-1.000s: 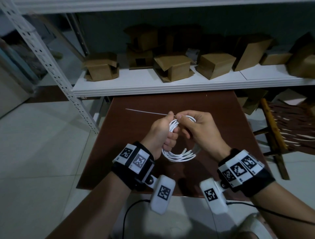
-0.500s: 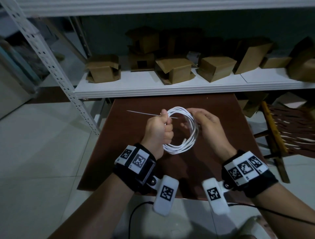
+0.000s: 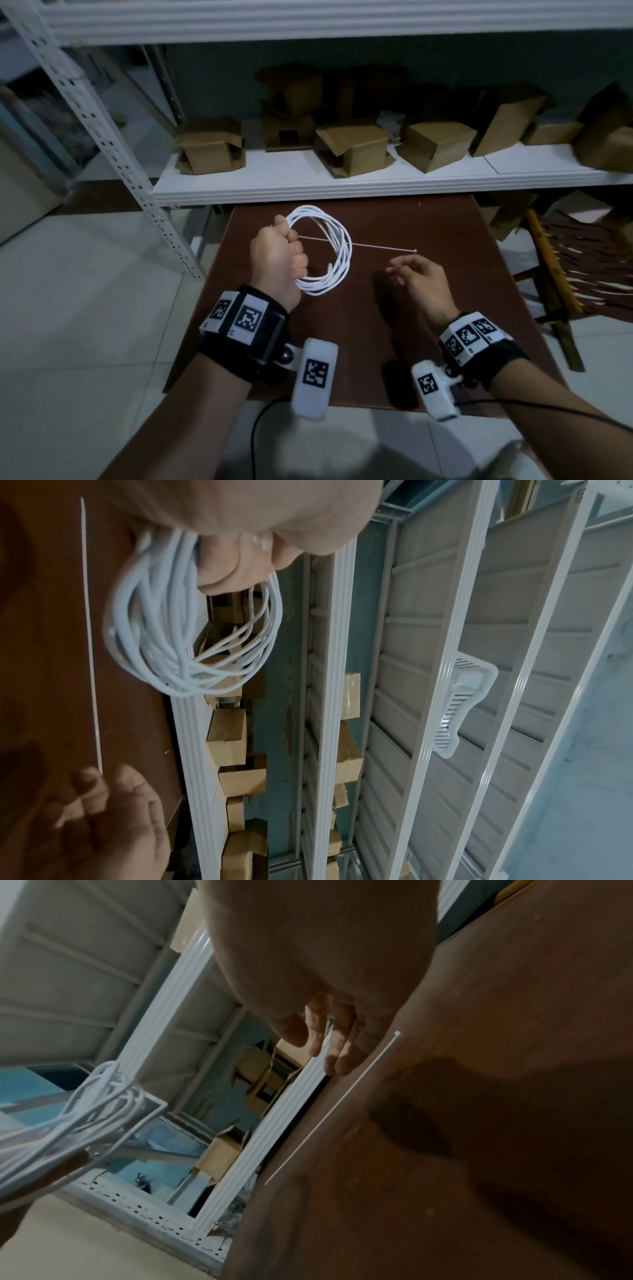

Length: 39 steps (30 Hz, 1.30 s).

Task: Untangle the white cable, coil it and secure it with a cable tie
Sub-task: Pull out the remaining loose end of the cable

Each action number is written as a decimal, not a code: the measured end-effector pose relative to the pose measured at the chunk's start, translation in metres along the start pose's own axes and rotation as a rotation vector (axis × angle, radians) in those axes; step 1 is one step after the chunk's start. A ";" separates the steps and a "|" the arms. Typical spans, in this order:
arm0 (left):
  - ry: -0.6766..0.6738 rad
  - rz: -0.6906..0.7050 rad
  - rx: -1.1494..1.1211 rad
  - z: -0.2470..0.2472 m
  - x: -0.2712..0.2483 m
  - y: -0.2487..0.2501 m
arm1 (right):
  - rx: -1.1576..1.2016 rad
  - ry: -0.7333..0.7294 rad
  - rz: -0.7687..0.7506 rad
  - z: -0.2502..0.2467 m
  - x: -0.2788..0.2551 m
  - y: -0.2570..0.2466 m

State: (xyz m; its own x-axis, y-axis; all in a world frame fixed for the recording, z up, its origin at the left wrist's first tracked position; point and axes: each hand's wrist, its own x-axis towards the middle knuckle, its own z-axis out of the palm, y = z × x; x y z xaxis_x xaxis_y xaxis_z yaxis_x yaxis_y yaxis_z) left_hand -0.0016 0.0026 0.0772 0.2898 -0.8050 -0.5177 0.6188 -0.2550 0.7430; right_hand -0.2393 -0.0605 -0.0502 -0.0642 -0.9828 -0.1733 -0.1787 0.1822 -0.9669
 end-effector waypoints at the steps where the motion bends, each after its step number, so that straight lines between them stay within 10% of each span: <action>1: 0.005 -0.002 -0.004 -0.001 0.001 0.001 | -0.011 0.005 0.003 0.003 0.003 0.001; 16: 0.010 -0.022 -0.070 -0.008 -0.005 0.020 | -0.932 -0.123 -0.234 0.051 0.085 0.000; 39: -0.026 -0.038 -0.033 0.003 -0.017 0.003 | -1.310 -0.392 -0.272 -0.002 0.021 0.005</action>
State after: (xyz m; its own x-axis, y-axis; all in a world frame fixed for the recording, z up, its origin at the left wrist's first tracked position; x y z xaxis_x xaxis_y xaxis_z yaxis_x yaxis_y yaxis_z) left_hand -0.0072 0.0137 0.0892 0.2470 -0.8086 -0.5341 0.6531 -0.2682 0.7081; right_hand -0.2438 -0.0799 -0.0583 0.3579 -0.8963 -0.2617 -0.9330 -0.3319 -0.1393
